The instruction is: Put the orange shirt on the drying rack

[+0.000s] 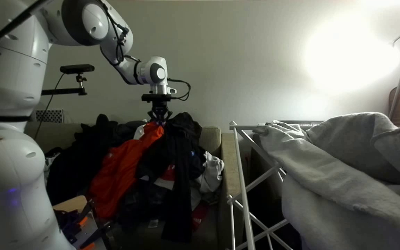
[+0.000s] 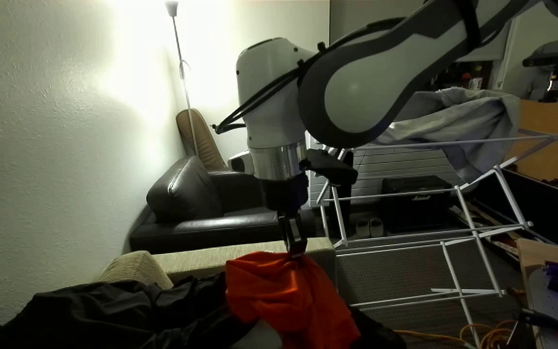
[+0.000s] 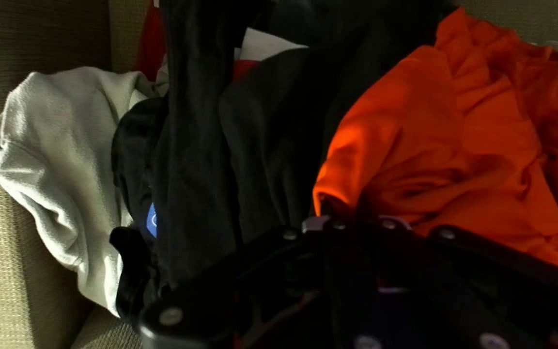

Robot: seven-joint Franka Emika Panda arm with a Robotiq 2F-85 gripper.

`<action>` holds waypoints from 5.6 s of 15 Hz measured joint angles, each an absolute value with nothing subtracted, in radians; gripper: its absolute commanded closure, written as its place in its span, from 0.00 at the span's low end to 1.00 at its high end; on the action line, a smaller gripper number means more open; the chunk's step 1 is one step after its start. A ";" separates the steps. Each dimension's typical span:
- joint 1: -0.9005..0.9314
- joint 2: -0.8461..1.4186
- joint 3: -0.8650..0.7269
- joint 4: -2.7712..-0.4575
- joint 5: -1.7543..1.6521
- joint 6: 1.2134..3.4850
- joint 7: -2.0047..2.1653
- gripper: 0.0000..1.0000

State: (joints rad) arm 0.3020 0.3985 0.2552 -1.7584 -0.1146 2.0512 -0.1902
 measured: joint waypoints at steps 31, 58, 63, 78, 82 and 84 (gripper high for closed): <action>0.269 0.104 0.202 -1.858 -0.113 1.886 0.096 0.99; 0.242 -0.176 0.278 -2.169 -0.053 1.838 0.581 0.99; 0.203 -0.176 0.253 -2.186 -0.086 1.839 0.581 0.99; 0.104 -0.138 0.143 -2.178 -0.167 1.857 0.576 0.94; 0.104 -0.134 0.143 -2.177 -0.167 1.857 0.576 0.94; 0.104 -0.134 0.143 -2.176 -0.167 1.857 0.576 0.94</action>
State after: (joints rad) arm 0.1040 -0.1342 0.1428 -2.1764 -0.1665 1.8570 0.5759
